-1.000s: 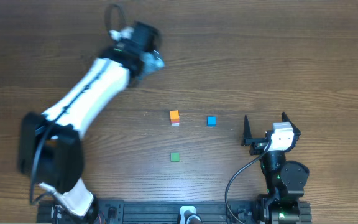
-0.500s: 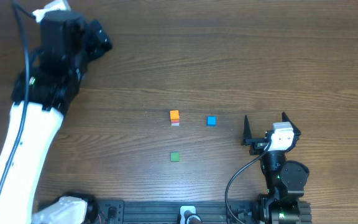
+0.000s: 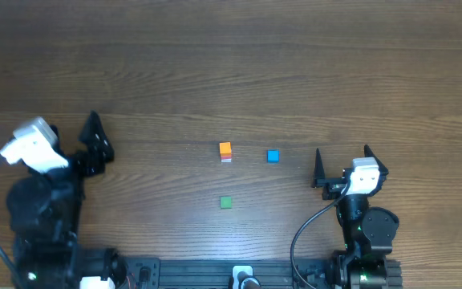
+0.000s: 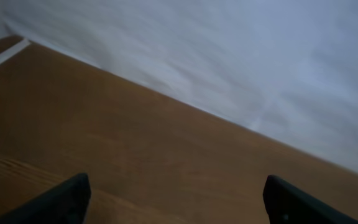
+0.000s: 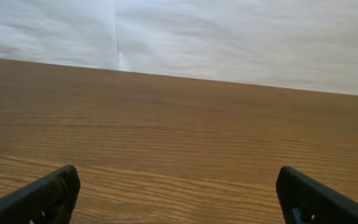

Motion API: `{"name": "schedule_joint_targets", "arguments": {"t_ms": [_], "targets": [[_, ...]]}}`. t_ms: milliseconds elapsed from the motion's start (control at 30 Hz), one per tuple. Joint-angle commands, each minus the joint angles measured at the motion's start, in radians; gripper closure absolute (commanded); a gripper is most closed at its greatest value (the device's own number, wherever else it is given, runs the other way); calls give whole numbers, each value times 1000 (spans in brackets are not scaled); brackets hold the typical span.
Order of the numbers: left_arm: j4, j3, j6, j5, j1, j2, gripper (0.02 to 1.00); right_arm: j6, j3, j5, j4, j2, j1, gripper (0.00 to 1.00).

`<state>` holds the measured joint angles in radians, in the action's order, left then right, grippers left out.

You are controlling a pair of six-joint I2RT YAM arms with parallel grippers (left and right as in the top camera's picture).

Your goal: Stack Cubes

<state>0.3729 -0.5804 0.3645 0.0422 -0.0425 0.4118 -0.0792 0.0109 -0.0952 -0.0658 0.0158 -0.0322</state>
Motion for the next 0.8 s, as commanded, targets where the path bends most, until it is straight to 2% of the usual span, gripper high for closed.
{"name": "schedule_joint_targets", "arguments": {"t_ms": [33,300,467,567,800], "targets": [[-19,165,-109,-119,-19,-140,108,-2,-6,-1,-2,-9,-5,7],[-181,382,-149,-138,35,-282,104,-2,-6,-1,-2,-9,-5,9],[-293,465,-208,-203,61,-332,82,-2,-6,-1,-2,-9,-5,7],[-311,500,-208,-210,61,-355,51,-2,-6,-1,-2,-9,-5,7],[-309,575,-257,-206,59,-404,56,-2,-6,-1,-2,-9,-5,7]]}}
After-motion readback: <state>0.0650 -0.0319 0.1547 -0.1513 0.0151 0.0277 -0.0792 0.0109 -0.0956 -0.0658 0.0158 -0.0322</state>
